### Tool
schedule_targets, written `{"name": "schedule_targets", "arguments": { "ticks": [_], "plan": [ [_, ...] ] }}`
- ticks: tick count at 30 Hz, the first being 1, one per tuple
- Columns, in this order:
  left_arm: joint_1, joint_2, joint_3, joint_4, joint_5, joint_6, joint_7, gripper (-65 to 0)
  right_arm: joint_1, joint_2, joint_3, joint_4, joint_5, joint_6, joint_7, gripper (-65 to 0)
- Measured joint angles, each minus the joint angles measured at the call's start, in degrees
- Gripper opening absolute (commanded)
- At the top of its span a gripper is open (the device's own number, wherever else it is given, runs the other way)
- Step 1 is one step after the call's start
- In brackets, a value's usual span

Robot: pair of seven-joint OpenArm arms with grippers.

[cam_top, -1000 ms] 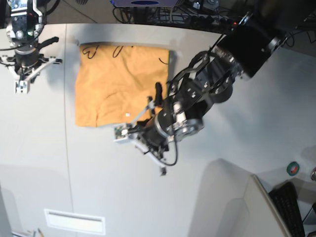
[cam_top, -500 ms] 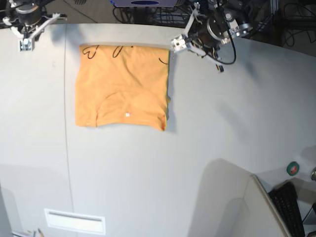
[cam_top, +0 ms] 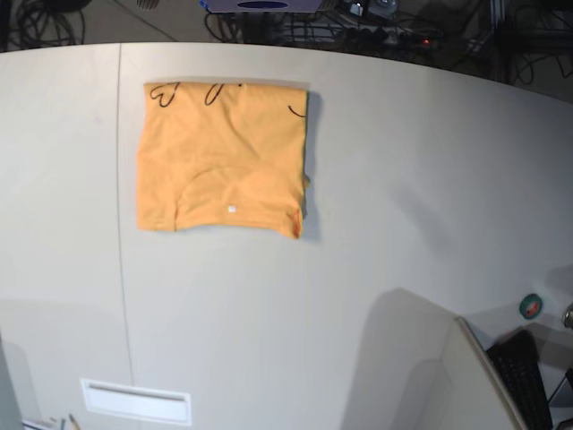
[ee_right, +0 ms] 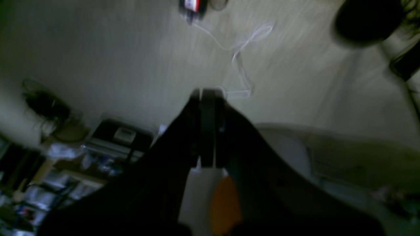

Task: Layout the t-shirt on the table in an organized manner, then fold the t-shirt properly

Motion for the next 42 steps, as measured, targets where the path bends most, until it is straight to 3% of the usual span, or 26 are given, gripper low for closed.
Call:
{"name": "schedule_targets", "arguments": {
  "ticks": [2,8,11,15,19,23,28,35,42],
  "plan": [
    [-2.8,2.7,-0.6,-8.5,0.1,-0.2,-1.6,-65.0,5.5,0.5,0.1,-9.4,-0.8,-0.1,0.7,-65.0],
    [-13.6,11.9,-0.5,-32.1,-0.6,0.0,-4.1,-65.0,19.6,1.3,-0.1,-39.1,0.0,0.1,17.3,-65.0],
    [-20.0,15.4,-0.5,-45.1,-6.4,0.1,-4.1,-65.0,25.8,2.5,-3.5,-51.8,-2.1,0.7,23.8,-65.0],
    [-28.7,16.3,-0.3,-63.1,-19.8,-0.2,-16.9,-65.0,31.8,4.3,-8.3,-59.2,-2.2,0.0,31.7,-65.0],
    [-33.6,15.8,-0.2,-76.3,-29.3,0.2,-30.0,-65.0,32.3,3.6,-10.9,-59.1,-2.0,-0.2,37.2,-65.0],
    [-32.5,15.6,0.0,-78.4,-31.4,0.2,-34.0,-65.0,30.9,2.1,-10.9,-59.6,-2.2,-0.2,40.8,-65.0],
    [-32.8,16.2,-0.1,-78.3,-31.7,0.1,-34.8,-65.0,31.3,0.4,-1.4,-59.4,-2.1,-0.2,43.7,-65.0],
    [-32.8,16.1,0.1,-78.3,-31.8,0.2,-34.8,-65.0,31.0,-0.5,5.6,-59.9,-2.1,-0.2,43.3,-65.0],
    [-32.9,18.7,0.1,-80.5,-31.7,-0.2,-34.8,-65.0,30.0,-0.5,6.6,-59.6,-2.1,-0.2,43.3,-65.0]
  ]
}}
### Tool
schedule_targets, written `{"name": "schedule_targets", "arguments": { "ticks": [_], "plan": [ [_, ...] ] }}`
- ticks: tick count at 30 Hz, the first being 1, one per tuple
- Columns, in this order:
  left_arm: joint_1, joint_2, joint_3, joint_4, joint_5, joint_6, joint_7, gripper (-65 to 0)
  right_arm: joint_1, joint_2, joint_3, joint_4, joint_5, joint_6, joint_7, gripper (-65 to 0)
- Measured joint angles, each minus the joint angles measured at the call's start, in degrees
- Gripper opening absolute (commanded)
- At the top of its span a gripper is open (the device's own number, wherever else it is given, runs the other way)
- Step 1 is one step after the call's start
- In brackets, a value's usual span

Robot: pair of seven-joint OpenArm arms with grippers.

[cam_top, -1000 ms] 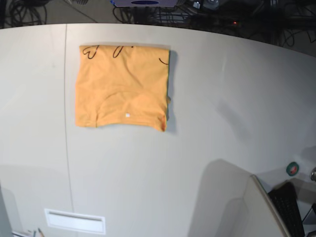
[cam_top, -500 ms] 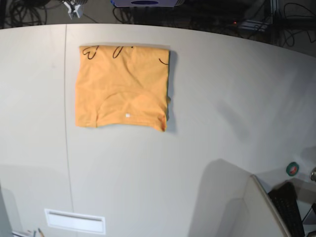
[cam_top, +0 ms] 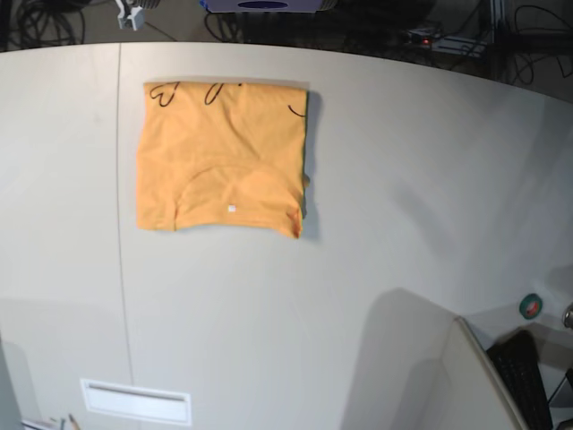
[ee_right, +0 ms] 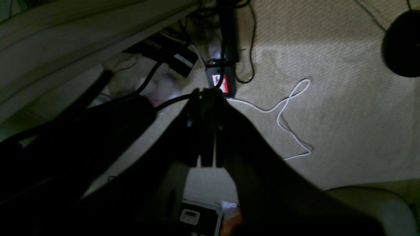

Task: Layout the t-shirt on the table in an organized manner, then fold the t-shirt properly

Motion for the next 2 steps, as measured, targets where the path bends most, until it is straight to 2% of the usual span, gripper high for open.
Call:
{"name": "schedule_targets", "arguments": {
  "ticks": [2],
  "plan": [
    [0.0,-0.3,-0.1,0.0,0.0,0.0,0.0,-65.0,0.1,0.0,0.0,0.0,0.0,0.0,0.0,-65.0]
  ]
}}
